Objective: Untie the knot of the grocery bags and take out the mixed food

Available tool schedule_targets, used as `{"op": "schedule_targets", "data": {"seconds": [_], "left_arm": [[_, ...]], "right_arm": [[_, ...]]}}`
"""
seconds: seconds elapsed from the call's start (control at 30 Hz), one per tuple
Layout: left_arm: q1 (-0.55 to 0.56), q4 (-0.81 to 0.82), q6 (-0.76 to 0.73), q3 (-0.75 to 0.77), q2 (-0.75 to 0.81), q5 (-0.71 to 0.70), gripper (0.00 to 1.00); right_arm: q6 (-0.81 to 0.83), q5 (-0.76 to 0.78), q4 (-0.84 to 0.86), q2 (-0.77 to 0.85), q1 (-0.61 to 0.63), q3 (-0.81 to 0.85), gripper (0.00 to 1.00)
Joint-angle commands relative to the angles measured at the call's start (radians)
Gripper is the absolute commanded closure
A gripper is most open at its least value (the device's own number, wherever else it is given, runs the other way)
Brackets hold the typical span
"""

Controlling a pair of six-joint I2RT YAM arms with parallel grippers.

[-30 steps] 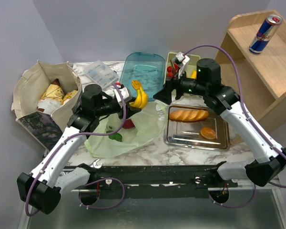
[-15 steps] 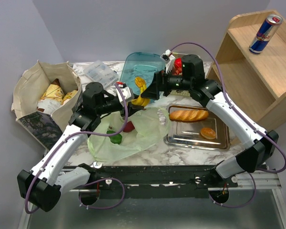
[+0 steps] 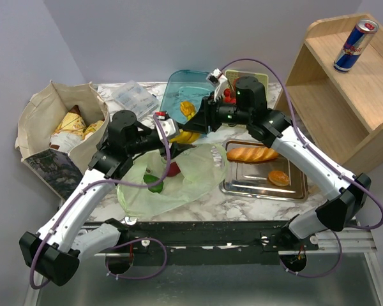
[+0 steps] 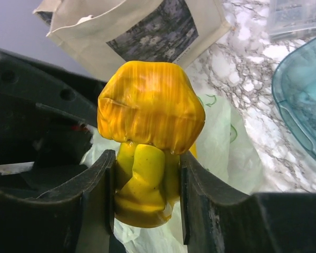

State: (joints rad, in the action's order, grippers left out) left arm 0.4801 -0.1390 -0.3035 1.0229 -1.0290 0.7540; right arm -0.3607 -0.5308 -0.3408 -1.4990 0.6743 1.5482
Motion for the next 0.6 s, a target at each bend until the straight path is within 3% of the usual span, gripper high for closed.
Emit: {"op": "schedule_targets", "data": {"seconds": [0.0,0.2,0.27,0.43,0.57], "left_arm": [[-0.013,-0.113,-0.015,-0.017,0.060,-0.074,0.26],[-0.112,-0.167,0.006,-0.039,0.110,-0.082,0.18],[-0.132,-0.182,0.001,-0.041,0.116,-0.087,0.17],[-0.143,-0.209,-0.018,-0.044,0.114,-0.106,0.17],[-0.143,-0.227,-0.025,-0.042,0.108,-0.099,0.17]], "right_arm": [[0.051,0.106,-0.013,0.016,-0.029,0.029,0.99],[0.105,0.157,-0.010,-0.009,-0.223,0.103,0.99],[0.206,0.299,0.008,-0.013,-0.244,0.097,0.99],[0.411,0.747,0.357,-0.018,-0.255,-0.091,0.99],[0.496,0.871,0.551,-0.130,-0.266,-0.108,0.99]]}}
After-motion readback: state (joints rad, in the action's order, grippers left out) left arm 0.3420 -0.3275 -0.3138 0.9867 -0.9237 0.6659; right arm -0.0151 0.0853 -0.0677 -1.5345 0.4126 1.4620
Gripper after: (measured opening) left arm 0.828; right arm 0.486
